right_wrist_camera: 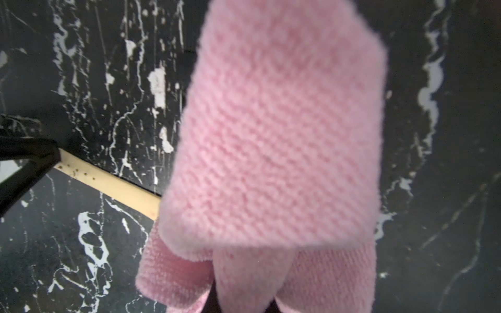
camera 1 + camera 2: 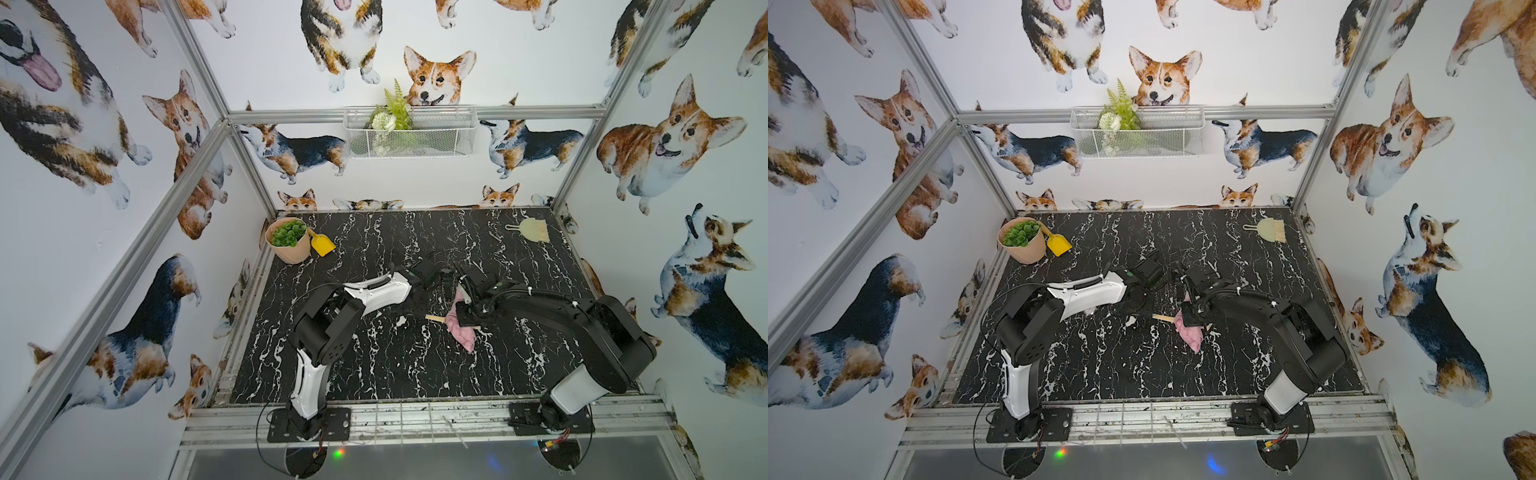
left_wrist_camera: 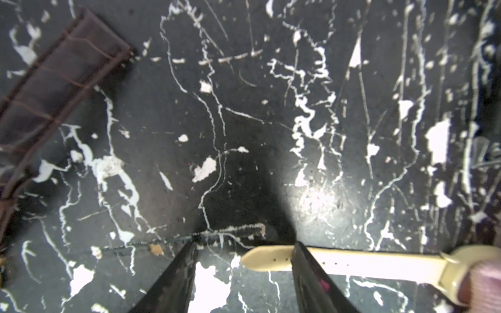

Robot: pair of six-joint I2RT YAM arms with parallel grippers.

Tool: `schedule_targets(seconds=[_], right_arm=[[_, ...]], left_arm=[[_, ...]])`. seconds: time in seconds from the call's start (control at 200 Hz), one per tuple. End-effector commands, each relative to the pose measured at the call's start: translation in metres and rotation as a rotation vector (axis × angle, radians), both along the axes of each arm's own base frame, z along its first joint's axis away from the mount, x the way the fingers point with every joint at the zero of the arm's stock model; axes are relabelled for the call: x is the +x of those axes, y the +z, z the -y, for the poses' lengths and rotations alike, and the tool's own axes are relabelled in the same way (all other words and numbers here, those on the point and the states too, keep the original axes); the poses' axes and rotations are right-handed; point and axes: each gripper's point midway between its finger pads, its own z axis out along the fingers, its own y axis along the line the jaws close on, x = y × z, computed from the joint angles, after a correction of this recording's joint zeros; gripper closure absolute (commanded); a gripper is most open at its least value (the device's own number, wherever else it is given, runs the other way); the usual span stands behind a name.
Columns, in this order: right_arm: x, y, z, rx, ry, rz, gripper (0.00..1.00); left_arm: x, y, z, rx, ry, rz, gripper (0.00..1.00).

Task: Wipe the watch dial
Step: Wipe the dirt from the watch dial.

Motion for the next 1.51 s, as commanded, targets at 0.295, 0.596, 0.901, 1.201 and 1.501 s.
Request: schedule_targets(seconds=[0.295, 0.596, 0.901, 1.201, 1.501], right_arm=[[-0.01, 0.016, 0.035, -0.156, 0.007, -0.008, 1.0], [0.021, 0.064, -0.003, -0.003, -0.012, 0.087, 1.0], [0.024, 0.017, -0.027, -0.031, 0.035, -0.001, 1.0], [0.002, -0.009, -0.02, -0.135, 0.07, -0.051, 1.0], [0.004, -0.018, -0.022, -0.154, 0.066, -0.079, 0.95]], left_arm=[[-0.034, -0.042, -0.034, 0.153, -0.012, -0.129, 0.42], [-0.034, -0.042, -0.031, 0.141, -0.014, -0.129, 0.42], [-0.037, -0.044, -0.032, 0.147, -0.016, -0.136, 0.42], [-0.038, -0.047, -0.033, 0.165, -0.015, -0.15, 0.43], [-0.041, -0.051, -0.036, 0.177, -0.014, -0.167, 0.42]])
